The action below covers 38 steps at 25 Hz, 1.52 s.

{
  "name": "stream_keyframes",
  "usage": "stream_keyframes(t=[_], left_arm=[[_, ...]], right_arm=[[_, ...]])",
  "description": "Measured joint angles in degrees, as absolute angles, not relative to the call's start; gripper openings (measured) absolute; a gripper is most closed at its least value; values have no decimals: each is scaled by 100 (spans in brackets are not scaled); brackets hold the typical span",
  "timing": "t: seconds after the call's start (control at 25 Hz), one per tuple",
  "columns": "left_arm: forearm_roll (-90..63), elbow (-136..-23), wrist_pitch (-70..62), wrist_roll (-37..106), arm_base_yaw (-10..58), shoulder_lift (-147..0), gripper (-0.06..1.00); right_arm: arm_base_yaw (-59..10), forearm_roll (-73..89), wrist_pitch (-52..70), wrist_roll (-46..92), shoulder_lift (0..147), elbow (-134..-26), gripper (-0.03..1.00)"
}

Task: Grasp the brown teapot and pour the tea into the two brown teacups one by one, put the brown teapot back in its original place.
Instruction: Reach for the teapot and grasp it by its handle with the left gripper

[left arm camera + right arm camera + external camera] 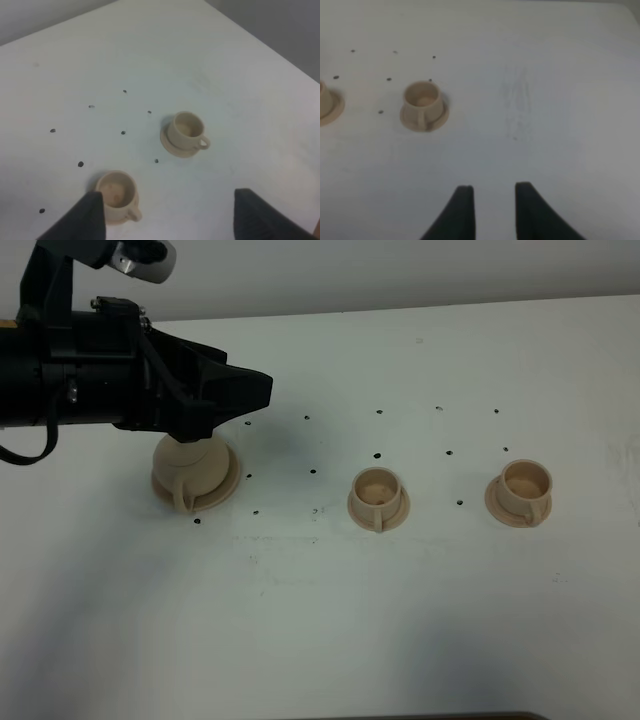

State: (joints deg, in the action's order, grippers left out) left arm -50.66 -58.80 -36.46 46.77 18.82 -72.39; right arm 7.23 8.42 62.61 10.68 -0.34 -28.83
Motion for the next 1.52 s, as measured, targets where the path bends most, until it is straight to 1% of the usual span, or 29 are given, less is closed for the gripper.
stream_keyframes(t=[0.24,0.4,0.68,0.92,1.32,1.52], left_arm=[[-4981,-6100,-3806,4601,1882,-7242,57],[-4697,-6436,-4336,4226,1882,-7259,57],[-3206,-6974,-5368,2229,1882,-7671,57],[-2274,-7061,-5861,1098,1882,-8178,57],[-2046,-7091,-6002,627,1882,-9050,57],[-1616,-7474,-6677,245,1950,-9400,57]], right_arm=[[723,871,6261,1068,-34,-2883,20],[723,871,6261,1068,-34,-2883,19],[723,871,6261,1068,-34,-2883,19],[723,871,6266,1068,-34,-2883,19],[723,871,6266,1068,-34,-2883,19],[723,871,6266,1068,-34,-2883,19]])
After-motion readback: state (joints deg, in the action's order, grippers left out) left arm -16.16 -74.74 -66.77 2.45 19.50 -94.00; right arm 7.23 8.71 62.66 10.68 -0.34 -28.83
